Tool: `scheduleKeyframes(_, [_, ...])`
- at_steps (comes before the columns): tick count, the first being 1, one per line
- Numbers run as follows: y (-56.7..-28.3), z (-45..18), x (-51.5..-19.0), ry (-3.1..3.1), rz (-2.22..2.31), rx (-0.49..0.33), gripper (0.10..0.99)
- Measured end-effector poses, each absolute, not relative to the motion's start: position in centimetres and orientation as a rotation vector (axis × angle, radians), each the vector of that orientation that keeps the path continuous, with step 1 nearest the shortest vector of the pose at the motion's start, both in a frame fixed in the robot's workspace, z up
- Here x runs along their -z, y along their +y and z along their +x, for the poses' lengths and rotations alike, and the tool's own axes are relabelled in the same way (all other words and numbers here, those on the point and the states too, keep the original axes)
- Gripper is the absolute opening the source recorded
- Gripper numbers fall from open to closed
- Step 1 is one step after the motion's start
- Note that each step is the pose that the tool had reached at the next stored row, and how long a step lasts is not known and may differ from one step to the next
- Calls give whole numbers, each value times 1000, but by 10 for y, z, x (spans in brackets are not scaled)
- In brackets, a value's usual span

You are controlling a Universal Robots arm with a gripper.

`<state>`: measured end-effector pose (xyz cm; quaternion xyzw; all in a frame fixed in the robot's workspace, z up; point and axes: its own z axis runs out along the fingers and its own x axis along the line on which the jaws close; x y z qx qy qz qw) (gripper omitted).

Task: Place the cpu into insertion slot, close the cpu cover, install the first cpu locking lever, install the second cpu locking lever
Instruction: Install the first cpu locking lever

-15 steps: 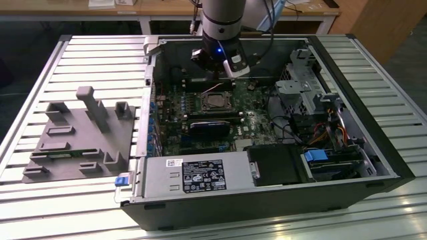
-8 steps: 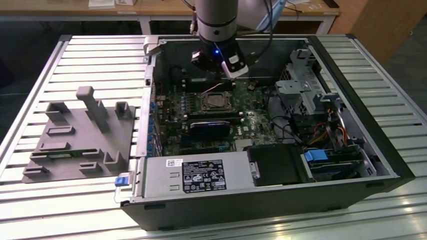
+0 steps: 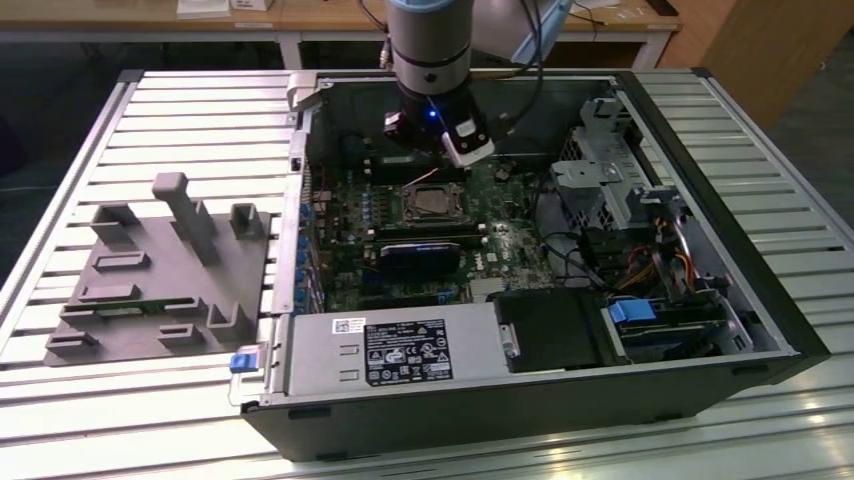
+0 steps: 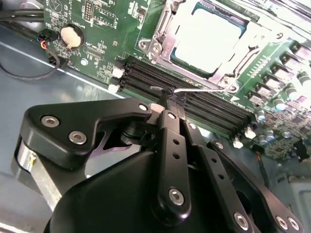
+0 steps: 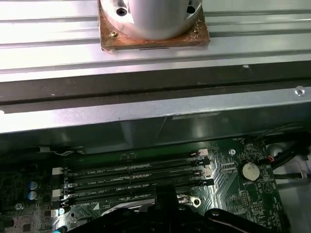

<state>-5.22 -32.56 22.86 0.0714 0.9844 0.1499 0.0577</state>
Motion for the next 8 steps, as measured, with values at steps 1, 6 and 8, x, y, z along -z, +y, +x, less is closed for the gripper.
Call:
scheduleKeyframes(1, [-326, -52, -227, 2980, 215, -454, 106])
scheduleKeyframes(6, [-326, -52, -225, 2967, 212, -453, 106])
scheduleKeyframes(8, [-326, -52, -225, 2967, 212, -453, 106])
